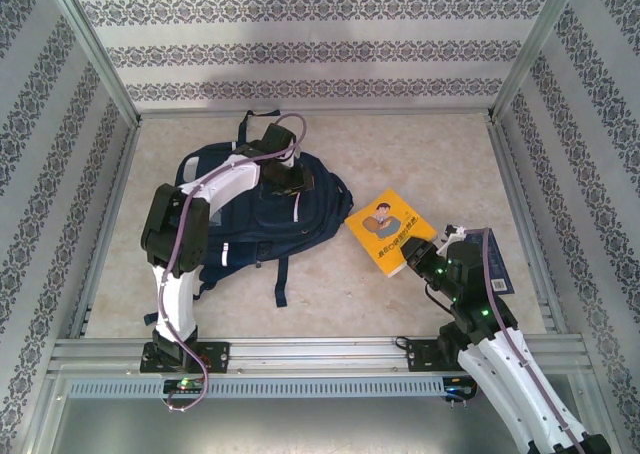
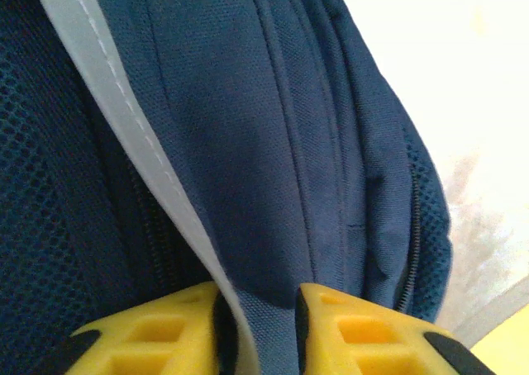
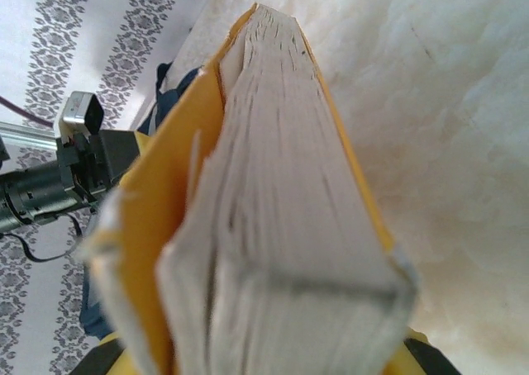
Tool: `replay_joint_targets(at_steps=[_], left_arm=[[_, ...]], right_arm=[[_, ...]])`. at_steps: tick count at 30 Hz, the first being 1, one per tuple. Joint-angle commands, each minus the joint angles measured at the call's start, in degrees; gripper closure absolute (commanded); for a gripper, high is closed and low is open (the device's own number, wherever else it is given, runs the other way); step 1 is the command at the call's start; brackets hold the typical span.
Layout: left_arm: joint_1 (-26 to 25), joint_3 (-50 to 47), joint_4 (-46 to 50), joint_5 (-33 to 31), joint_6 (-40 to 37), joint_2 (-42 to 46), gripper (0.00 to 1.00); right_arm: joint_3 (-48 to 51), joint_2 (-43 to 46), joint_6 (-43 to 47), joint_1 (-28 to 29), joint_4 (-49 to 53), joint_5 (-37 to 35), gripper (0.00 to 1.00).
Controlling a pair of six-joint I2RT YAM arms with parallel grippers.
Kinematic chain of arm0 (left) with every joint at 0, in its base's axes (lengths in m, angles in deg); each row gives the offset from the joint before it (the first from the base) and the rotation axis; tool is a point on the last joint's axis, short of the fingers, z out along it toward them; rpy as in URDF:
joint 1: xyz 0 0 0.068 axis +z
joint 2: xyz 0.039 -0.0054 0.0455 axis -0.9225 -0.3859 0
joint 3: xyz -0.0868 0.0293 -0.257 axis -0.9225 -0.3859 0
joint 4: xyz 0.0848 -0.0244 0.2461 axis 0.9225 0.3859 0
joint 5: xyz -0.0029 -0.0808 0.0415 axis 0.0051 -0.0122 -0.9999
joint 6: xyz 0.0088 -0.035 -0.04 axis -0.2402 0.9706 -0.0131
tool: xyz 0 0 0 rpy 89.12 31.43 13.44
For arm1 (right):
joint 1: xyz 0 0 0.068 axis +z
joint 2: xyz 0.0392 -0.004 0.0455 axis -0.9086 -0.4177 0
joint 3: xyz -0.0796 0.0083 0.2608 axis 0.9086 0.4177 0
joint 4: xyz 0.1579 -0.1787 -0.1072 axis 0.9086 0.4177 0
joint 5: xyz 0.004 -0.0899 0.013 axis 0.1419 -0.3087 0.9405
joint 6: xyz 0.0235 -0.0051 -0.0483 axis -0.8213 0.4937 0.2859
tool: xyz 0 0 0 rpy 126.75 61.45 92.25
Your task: Pack the student bag
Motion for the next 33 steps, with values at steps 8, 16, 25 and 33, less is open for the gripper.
replay_joint_targets(at_steps=[8, 16, 25, 33], left_arm=[[0.5, 7.1, 10.7, -2.0, -7.4, -0.3, 1.00], [-3.3, 14.4, 21.1, -0.4, -14.9, 5.3, 1.00], [-7.4, 21.9, 32.2, 1.2, -22.1, 14.7, 1.00], [-7.2, 21.0, 30.5, 3.3, -25.6, 26.1, 1.00]], right_arm=[[-8.9, -0.1, 5.7, -0.5, 5.2, -1.1, 1.00], [-17.0, 0.4, 16.4, -0.6, 15.6, -4.2, 1.00], [-20.3, -3.4, 18.3, -1.0, 16.6, 3.0, 1.00], [-18.7, -2.0, 11.5, -1.4, 10.7, 17.8, 1.00]])
